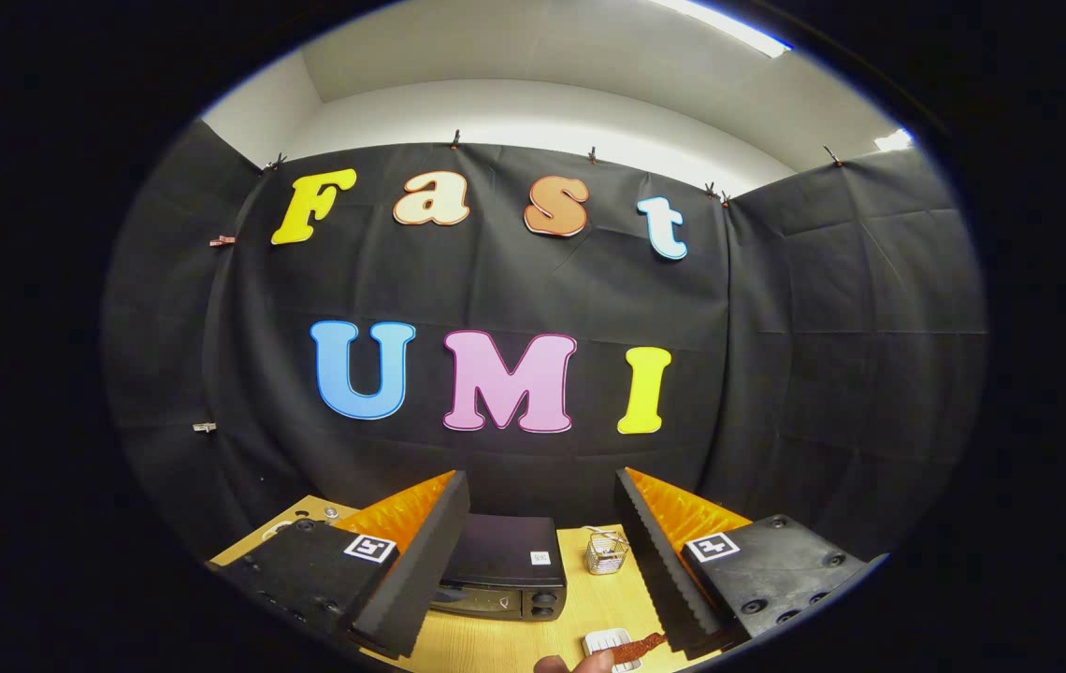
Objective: Open the toaster oven, put the food inside, and close the toaster oven door.
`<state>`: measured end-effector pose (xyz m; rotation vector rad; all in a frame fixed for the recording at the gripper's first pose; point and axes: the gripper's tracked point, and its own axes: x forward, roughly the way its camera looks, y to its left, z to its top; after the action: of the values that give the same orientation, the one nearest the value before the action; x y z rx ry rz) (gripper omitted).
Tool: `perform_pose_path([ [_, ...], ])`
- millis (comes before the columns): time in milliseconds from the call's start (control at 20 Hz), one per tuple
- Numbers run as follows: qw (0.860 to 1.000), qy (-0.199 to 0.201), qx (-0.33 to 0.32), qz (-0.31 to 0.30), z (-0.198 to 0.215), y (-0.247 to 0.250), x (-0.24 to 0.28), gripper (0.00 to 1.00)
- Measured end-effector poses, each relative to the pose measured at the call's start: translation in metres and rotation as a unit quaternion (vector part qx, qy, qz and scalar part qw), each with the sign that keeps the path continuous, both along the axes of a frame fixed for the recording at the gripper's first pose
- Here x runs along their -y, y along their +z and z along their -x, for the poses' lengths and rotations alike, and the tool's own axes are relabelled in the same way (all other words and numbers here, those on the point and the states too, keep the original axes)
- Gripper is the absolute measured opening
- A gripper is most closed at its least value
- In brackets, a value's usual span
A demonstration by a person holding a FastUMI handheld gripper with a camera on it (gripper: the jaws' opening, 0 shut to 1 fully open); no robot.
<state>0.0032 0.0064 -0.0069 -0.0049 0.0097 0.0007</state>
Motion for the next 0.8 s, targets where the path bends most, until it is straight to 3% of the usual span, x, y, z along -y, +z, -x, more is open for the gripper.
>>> perform_pose_path([
  [500, 1.000, 0.006, -0.007, -0.001, -0.022, -0.022, -0.034, 0.97],
  [800, 0.999, 0.032, -0.042, -0.004, -0.050, -0.088, -0.093, 0.97],
])
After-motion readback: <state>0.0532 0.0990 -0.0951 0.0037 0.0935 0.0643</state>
